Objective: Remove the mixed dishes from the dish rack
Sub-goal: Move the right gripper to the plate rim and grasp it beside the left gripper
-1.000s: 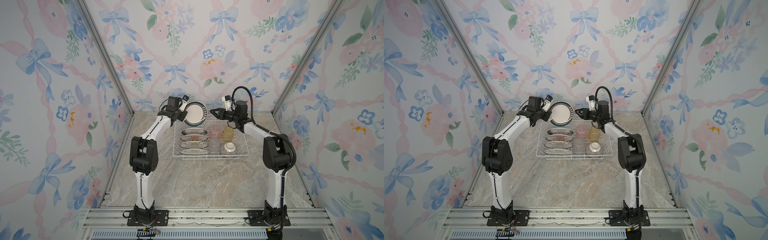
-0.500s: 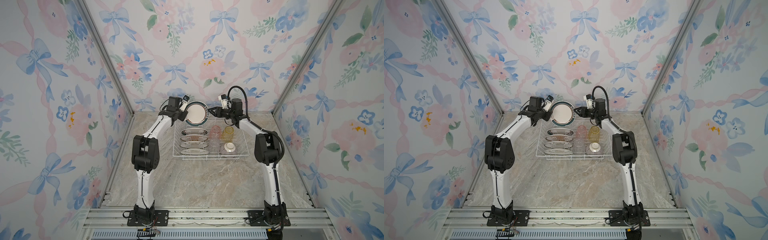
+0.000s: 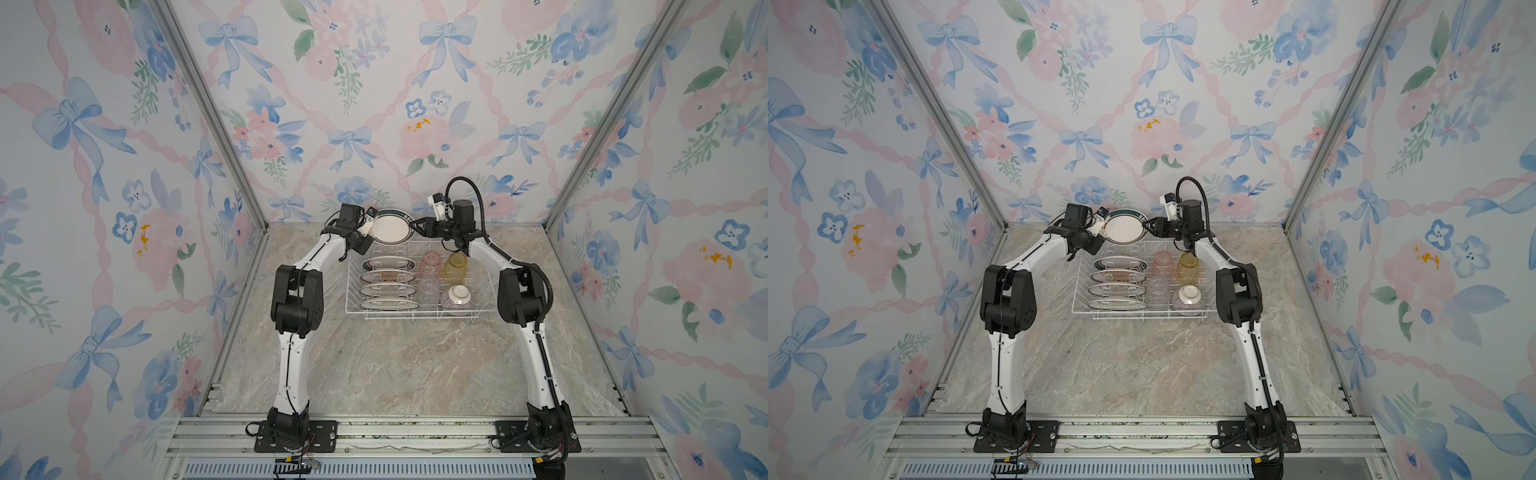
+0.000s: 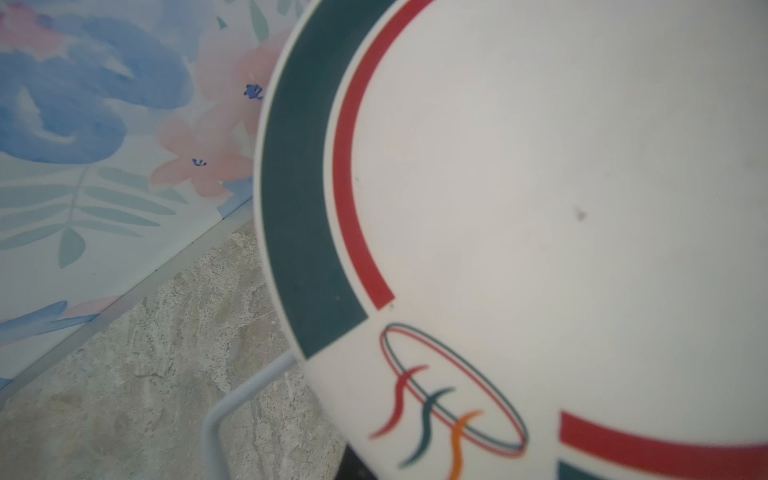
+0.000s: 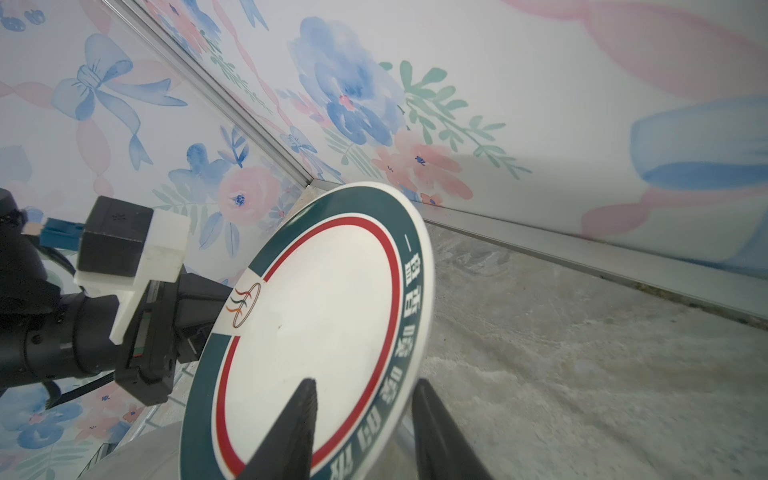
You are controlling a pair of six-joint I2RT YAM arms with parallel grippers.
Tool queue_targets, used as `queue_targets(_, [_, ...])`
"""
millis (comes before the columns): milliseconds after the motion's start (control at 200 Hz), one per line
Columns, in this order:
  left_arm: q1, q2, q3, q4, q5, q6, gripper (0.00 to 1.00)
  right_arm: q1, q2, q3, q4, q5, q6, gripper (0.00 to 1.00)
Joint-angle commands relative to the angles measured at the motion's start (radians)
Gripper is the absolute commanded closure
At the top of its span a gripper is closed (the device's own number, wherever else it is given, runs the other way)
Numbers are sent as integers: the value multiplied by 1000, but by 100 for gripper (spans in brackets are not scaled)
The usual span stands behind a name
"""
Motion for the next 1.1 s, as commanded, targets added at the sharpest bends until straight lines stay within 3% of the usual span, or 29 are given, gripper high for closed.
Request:
queue_targets(0, [6,41,40,-17,26,11,100,33,20,48,-55,-30,-43,59])
queue_targets(175, [8,52,50,-18,33,9,100,53,34,108,-192,4,-122,69])
queue_targets(380, [11,50,48,-17,37,8,100,52,20,98,-207,10,-122,75])
queue_targets(520, [11,45,43,-17,36,8,100,50,0,78,-190,9,-90,100])
queue_targets(845, [26,-6,-13,-11,28,4,100,49,-101,-101,13,40,16,100])
queue_targets(1095, [38,-199,-179,68,5,-8,99,33,-200,-225,278,25,213,100])
